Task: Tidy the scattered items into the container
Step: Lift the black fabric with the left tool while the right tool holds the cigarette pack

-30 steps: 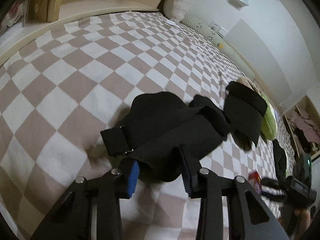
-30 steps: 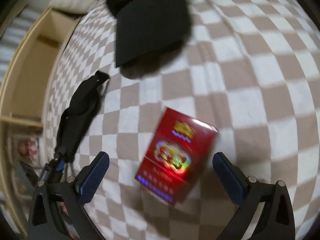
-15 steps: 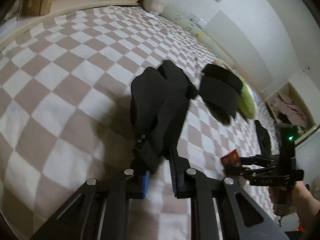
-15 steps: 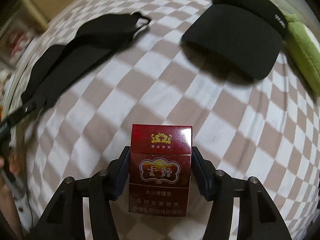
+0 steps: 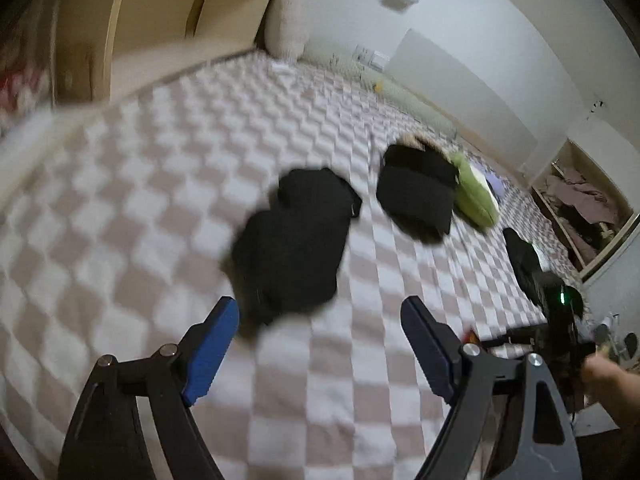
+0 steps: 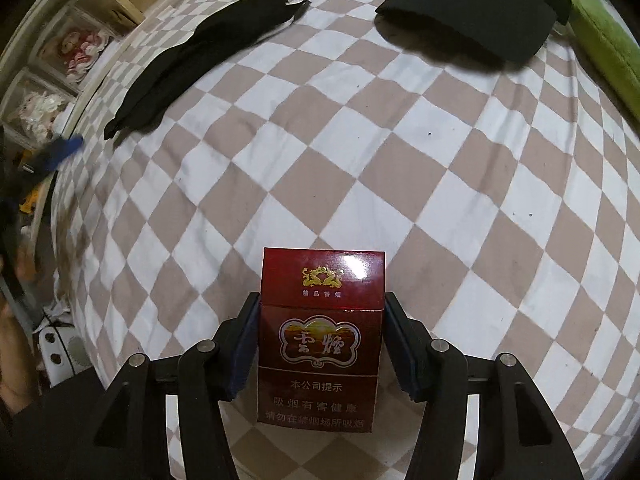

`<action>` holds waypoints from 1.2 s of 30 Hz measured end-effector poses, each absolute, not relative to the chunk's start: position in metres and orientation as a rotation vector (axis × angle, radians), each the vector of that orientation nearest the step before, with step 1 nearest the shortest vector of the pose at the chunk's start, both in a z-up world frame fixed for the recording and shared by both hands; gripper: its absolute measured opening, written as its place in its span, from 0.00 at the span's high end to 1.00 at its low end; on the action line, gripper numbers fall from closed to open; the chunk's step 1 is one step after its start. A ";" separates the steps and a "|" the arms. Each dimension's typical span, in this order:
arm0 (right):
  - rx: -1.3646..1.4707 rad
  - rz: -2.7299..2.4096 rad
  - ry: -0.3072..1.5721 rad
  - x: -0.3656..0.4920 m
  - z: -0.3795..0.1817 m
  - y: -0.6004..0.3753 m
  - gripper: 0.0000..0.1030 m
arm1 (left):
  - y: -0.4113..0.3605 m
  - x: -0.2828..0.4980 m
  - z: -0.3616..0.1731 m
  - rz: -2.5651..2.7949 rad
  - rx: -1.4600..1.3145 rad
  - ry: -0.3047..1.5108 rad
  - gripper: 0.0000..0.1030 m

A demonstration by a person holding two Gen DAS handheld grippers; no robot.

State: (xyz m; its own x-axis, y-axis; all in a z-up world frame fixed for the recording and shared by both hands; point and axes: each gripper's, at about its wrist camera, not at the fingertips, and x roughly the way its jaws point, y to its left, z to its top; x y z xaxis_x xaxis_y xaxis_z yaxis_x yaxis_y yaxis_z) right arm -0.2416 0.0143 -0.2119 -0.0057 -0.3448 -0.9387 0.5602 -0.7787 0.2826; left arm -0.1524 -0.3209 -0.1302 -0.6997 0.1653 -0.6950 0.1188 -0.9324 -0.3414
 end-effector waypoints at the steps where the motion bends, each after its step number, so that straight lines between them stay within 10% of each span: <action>1: 1.644 -1.852 0.210 -0.243 -0.213 0.016 0.42 | -0.322 -0.162 -0.126 2.831 -1.218 -0.537 0.19; 11: 1.565 -1.853 0.166 -0.239 -0.222 0.015 0.40 | -0.265 -0.270 -0.156 2.756 -1.394 0.166 0.19; 22: 1.530 -1.805 0.100 -0.246 -0.223 0.028 0.40 | -0.262 -0.318 -0.204 2.635 -1.660 0.377 0.23; 36: 1.461 -1.771 0.287 -0.233 -0.221 0.012 0.15 | -0.257 -0.309 -0.203 2.620 -1.629 0.315 0.39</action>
State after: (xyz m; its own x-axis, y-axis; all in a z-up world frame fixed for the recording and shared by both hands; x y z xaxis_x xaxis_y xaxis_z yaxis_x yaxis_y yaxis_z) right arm -0.2328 0.0117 -0.2209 -0.0080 -0.4327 -0.9015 0.6951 -0.6505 0.3061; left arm -0.3087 -0.2566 -0.2028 -0.4474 -0.0724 -0.8914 -0.1407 -0.9786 0.1501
